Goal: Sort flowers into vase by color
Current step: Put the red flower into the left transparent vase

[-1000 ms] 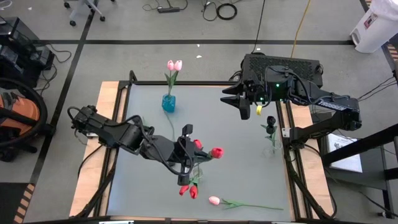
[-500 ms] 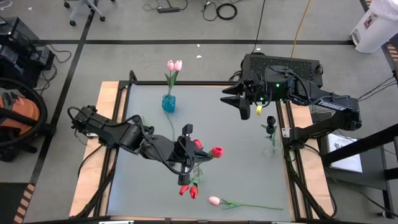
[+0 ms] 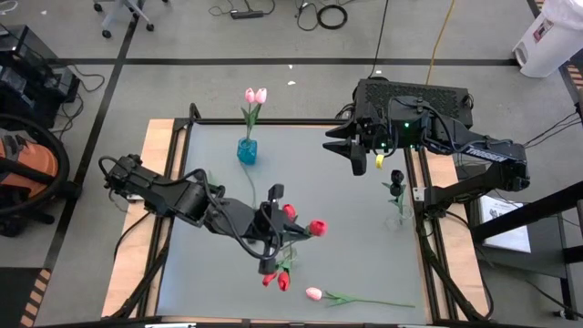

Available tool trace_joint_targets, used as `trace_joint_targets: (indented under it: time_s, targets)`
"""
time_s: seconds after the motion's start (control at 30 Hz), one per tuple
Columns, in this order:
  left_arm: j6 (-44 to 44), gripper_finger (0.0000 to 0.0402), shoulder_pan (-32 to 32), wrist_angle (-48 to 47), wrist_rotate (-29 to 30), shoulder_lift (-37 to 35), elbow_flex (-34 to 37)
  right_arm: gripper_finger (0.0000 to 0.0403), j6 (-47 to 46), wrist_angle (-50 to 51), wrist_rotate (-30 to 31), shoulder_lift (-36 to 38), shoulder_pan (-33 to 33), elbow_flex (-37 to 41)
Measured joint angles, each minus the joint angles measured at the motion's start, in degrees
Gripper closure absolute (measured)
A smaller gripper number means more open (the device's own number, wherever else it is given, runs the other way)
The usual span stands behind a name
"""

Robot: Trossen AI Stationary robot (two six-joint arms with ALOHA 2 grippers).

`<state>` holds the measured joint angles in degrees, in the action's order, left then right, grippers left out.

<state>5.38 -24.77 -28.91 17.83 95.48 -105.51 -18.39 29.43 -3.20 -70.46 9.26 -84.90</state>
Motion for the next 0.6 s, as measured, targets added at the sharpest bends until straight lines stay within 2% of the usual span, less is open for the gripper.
trace_joint_targets:
  time_s: [0.3, 0.6]
  targets:
    - [-2.7, 0.0382, 0.1, 0.4, -2.9, 0.0, 0.2, 0.0218, 0.0, 0.0, 0.0, 0.0, 0.0, 0.0]
    - [-1.7, 0.0382, 1.1, 13.0, -5.7, -5.0, 12.0, 0.0218, 0.0, -0.1, 0.0, 0.0, 0.0, 0.0]
